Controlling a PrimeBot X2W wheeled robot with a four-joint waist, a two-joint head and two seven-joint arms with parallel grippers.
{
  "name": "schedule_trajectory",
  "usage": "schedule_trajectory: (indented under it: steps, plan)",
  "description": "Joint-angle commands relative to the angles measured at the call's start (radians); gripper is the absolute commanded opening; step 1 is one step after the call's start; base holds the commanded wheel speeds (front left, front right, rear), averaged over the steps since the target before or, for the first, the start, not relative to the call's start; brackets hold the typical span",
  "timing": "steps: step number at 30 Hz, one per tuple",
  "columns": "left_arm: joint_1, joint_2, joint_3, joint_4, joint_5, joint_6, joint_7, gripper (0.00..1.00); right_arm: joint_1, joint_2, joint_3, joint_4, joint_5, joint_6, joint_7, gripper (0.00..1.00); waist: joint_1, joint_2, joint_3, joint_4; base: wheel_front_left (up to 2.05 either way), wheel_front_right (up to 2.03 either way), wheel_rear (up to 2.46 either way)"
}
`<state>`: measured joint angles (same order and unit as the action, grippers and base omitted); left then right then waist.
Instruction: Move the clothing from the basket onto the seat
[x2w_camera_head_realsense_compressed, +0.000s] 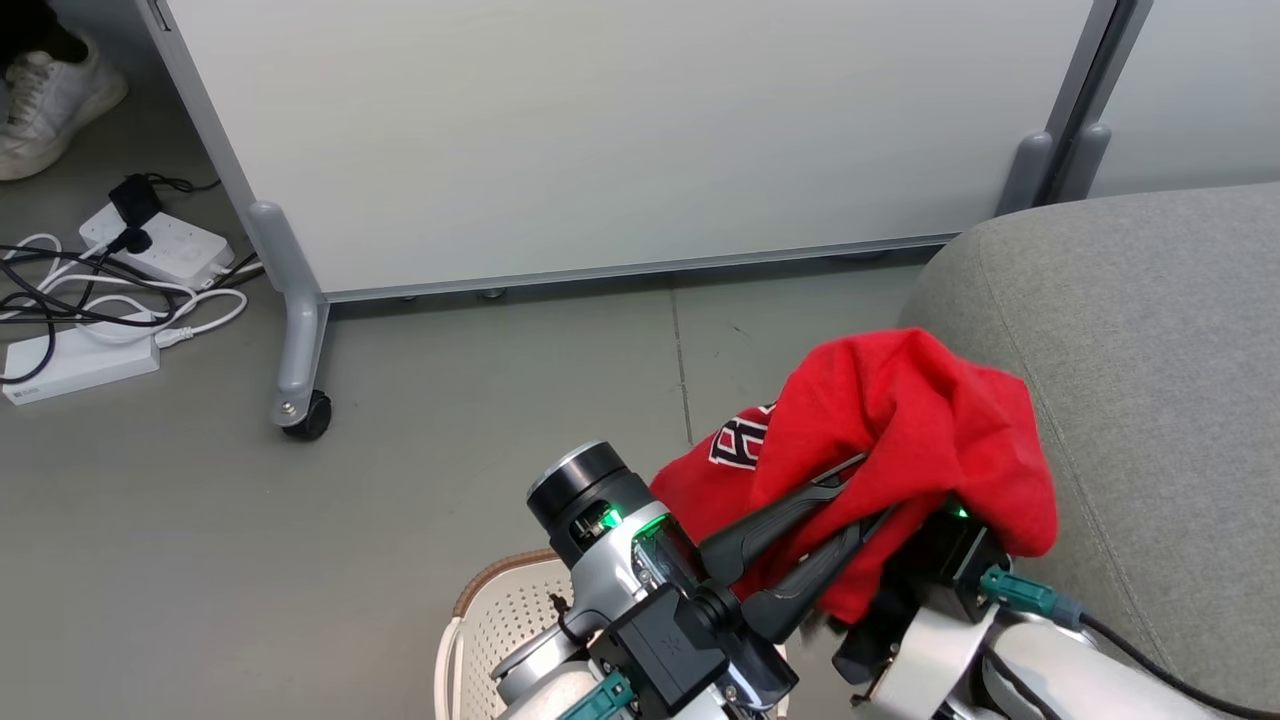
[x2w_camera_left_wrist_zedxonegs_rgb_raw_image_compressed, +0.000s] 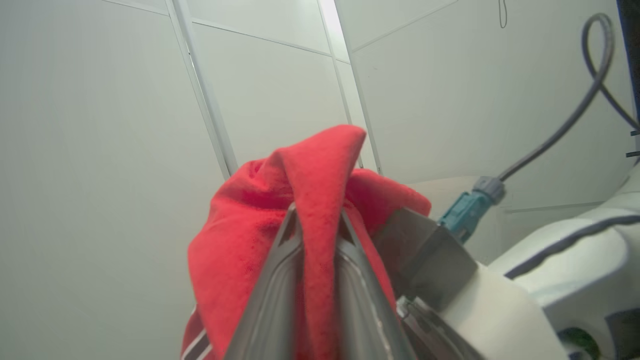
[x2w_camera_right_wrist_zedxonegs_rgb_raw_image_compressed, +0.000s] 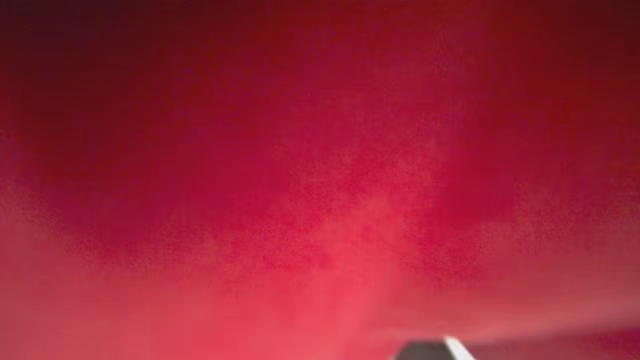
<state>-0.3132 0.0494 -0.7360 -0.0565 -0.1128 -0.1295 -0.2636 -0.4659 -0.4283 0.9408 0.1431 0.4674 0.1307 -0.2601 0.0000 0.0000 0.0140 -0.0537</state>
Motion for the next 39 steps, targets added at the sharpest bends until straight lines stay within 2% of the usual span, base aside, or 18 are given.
schedule_trajectory:
  steps: [1,5,11,21,23,39]
  plan:
    - [-0.009,0.002,0.005,0.002,-0.001,-0.001,-0.001,0.0,0.004,0.008,-0.021,-0.001,0.009,0.0,-0.004,0.0,0.0,0.0,0.0,0.001,0.0,0.0,0.0]
    - [0.007,0.003,0.036,0.009,0.001,0.0,-0.001,0.0,0.044,0.035,-0.101,-0.032,0.033,0.0,-0.004,0.0,0.0,0.0,0.002,0.001,0.0,0.0,0.0]
    - [0.023,0.002,0.09,0.04,0.017,0.045,0.0,0.0,0.1,0.061,-0.21,-0.065,0.035,0.0,-0.004,0.0,0.0,0.0,0.001,-0.002,0.0,0.0,0.0]
    - [0.041,0.003,0.097,0.07,0.009,0.034,0.0,0.0,0.171,0.126,-0.349,-0.132,0.055,0.0,-0.004,0.0,0.0,0.0,0.003,-0.004,0.0,0.0,0.0]
    - [0.044,0.003,0.095,0.084,0.004,0.03,0.0,1.0,0.181,0.134,-0.365,-0.144,0.066,0.001,-0.005,0.0,0.0,0.0,0.004,-0.004,0.0,0.0,0.0]
    - [0.063,0.003,0.13,0.092,-0.001,0.029,0.0,1.0,0.218,0.189,-0.479,-0.183,0.15,0.001,-0.004,0.0,0.0,0.0,0.003,-0.008,0.0,0.0,0.0]
